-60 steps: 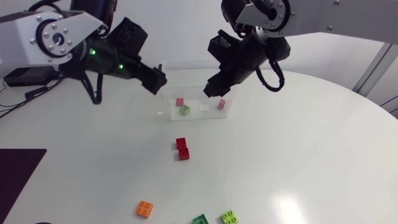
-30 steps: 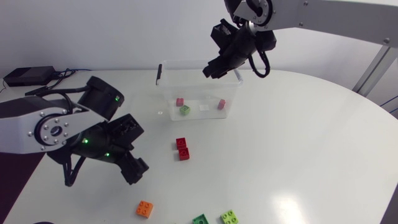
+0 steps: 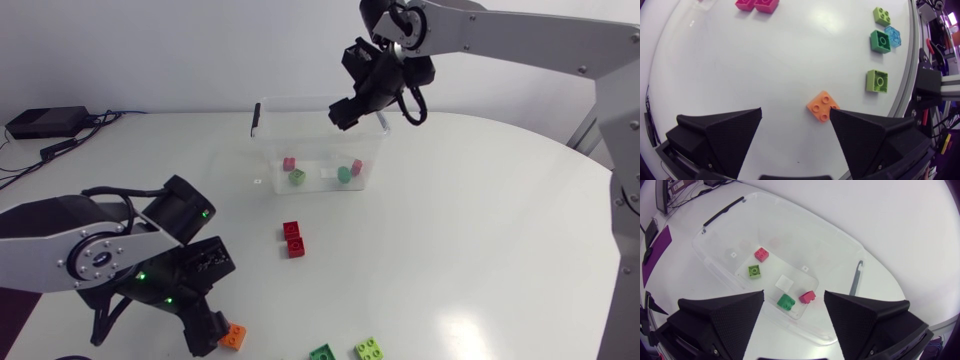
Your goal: Place the duplo bricks in the container
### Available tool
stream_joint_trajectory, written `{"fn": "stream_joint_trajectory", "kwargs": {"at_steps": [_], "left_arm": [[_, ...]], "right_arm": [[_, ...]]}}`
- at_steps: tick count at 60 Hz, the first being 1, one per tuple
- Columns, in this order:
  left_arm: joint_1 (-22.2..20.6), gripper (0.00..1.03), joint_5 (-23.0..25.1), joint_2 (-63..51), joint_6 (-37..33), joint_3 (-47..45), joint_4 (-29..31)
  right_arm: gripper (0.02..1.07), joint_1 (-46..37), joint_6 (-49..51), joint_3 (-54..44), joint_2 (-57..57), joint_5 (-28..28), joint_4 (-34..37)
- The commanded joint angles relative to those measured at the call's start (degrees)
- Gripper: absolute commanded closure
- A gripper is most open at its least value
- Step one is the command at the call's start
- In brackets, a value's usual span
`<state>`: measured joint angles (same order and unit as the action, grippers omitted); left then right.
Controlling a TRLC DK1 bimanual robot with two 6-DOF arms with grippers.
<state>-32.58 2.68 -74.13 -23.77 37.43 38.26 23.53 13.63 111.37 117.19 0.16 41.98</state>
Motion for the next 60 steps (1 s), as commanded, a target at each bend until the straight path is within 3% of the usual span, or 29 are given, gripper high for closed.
{"fn": "stream_joint_trajectory", "kwargs": {"at_steps": [1,10,27,33,39,47,60], "left_arm": [[-1.7,0.09,1.0,-1.2,1.4,-0.7,2.0],[-1.7,0.09,4.5,-7.0,4.4,1.5,5.0],[-1.3,0.09,5.1,-17.5,7.4,6.1,5.0],[-1.6,0.14,5.8,-19.3,8.8,8.0,5.0],[-1.9,0.25,6.0,-21.6,10.0,9.0,5.0],[-1.3,0.74,6.0,-23.6,11.4,9.8,6.0],[-1.2,0.81,6.0,-22.7,12.2,10.4,9.1]], "right_arm": [[0.06,0.3,-0.7,-2.5,-5.0,0.4,0.7],[0.06,1.5,-0.4,-12.8,-12.4,0.4,-0.5],[0.06,2.0,1.4,-31.7,-23.7,0.4,-5.0],[0.06,1.7,1.9,-36.6,-26.6,0.4,-6.3],[0.06,1.5,2.3,-40.8,-28.9,0.4,-7.4],[0.06,1.3,2.6,-45.5,-32.5,0.3,-8.1],[0.06,2.8,4.9,-52.6,-36.6,-0.2,-8.1]]}}
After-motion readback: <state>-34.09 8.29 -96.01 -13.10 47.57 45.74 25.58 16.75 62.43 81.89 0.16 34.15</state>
